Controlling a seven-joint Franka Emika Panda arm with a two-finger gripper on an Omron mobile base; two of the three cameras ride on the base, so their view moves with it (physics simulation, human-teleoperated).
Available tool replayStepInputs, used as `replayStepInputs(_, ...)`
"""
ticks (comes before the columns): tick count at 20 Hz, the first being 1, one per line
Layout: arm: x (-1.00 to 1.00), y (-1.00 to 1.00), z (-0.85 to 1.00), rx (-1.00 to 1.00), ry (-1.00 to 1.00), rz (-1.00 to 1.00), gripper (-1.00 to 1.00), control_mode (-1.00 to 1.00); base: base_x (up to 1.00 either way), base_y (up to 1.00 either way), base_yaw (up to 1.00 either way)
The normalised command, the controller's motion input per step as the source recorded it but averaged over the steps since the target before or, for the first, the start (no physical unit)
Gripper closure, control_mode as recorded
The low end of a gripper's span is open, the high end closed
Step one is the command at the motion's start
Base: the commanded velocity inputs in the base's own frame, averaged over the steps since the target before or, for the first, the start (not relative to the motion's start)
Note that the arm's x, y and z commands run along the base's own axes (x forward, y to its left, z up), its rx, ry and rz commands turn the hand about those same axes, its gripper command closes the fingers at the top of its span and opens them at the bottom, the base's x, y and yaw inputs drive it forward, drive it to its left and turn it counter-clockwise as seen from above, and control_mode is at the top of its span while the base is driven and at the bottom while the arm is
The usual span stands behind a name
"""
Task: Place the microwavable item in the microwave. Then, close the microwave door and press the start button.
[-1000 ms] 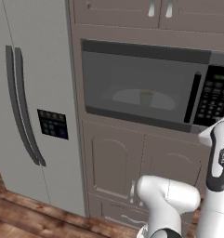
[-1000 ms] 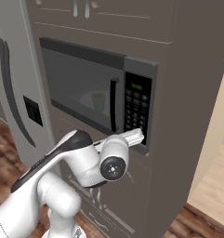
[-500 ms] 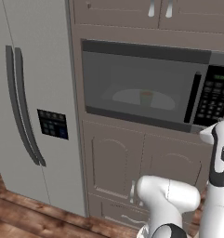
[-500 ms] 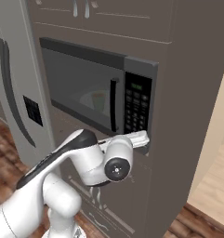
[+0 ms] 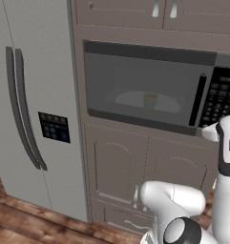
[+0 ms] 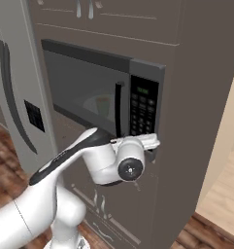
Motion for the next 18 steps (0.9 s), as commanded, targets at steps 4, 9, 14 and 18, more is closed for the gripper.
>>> replayStepInputs(4, 0.36, 0.0, -0.18, 0.07, 0.01, 0.0, -1.0, -1.0, 0.0, 0.0, 0.0)
replayStepInputs(9, 0.17, -0.04, -0.24, 0.08, 0.01, 0.0, -1.0, -1.0, 0.0, 0.0, 0.0)
replayStepInputs(14, 0.09, -0.07, -0.2, 0.09, 0.02, -0.01, -1.0, -1.0, 0.0, 0.0, 0.0)
replayStepInputs(18, 0.05, -0.07, -0.55, 0.1, 0.09, 0.0, -1.0, -1.0, 0.0, 0.0, 0.0)
